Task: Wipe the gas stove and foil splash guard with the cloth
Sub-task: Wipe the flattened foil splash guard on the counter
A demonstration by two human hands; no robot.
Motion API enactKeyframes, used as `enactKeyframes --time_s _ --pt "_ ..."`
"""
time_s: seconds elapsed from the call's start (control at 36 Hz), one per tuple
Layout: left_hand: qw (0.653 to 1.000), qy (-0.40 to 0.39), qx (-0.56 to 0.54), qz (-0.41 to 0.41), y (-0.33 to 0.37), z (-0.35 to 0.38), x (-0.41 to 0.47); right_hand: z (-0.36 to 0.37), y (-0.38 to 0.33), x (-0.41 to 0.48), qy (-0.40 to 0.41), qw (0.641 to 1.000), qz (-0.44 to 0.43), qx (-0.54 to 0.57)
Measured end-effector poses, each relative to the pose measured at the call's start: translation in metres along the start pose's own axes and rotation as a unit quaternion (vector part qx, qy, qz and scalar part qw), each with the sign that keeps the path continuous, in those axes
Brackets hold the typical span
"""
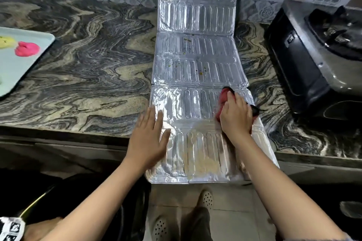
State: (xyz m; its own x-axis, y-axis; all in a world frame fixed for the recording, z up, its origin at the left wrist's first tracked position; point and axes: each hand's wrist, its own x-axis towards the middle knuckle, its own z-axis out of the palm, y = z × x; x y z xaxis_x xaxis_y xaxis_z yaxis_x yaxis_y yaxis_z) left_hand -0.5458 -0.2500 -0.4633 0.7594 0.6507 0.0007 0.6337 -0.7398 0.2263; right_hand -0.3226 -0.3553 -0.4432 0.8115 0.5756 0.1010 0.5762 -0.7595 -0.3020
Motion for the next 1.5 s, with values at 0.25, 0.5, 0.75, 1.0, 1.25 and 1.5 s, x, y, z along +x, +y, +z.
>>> enactKeyframes --time_s 0.25,0.5,0.75,1.0,1.25,1.5 --pt "1.000 0.008 -0.021 0.007 -0.007 -0.001 -0.032 0.007 -0.019 0.046 -0.001 0.998 -0.055 -0.020" --pt "0.991 0.103 -0.080 -0.017 -0.006 -0.021 -0.023 0.014 -0.026 0.078 0.012 0.999 -0.020 0.028" --pt "0.995 0.006 -0.069 -0.077 0.002 -0.020 0.076 0.014 -0.021 0.067 0.025 0.999 -0.010 0.037" --pt "0.998 -0.030 -0.025 -0.038 -0.004 -0.009 0.061 0.014 -0.023 0.050 0.017 0.999 0.007 0.031" --pt "0.999 -0.030 -0.012 0.007 -0.009 -0.006 0.033 0.027 -0.078 0.024 -0.018 0.996 -0.070 0.054" --pt "0.999 -0.021 -0.011 0.031 -0.015 -0.010 -0.006 0.016 -0.088 0.009 -0.102 0.985 -0.135 0.043"
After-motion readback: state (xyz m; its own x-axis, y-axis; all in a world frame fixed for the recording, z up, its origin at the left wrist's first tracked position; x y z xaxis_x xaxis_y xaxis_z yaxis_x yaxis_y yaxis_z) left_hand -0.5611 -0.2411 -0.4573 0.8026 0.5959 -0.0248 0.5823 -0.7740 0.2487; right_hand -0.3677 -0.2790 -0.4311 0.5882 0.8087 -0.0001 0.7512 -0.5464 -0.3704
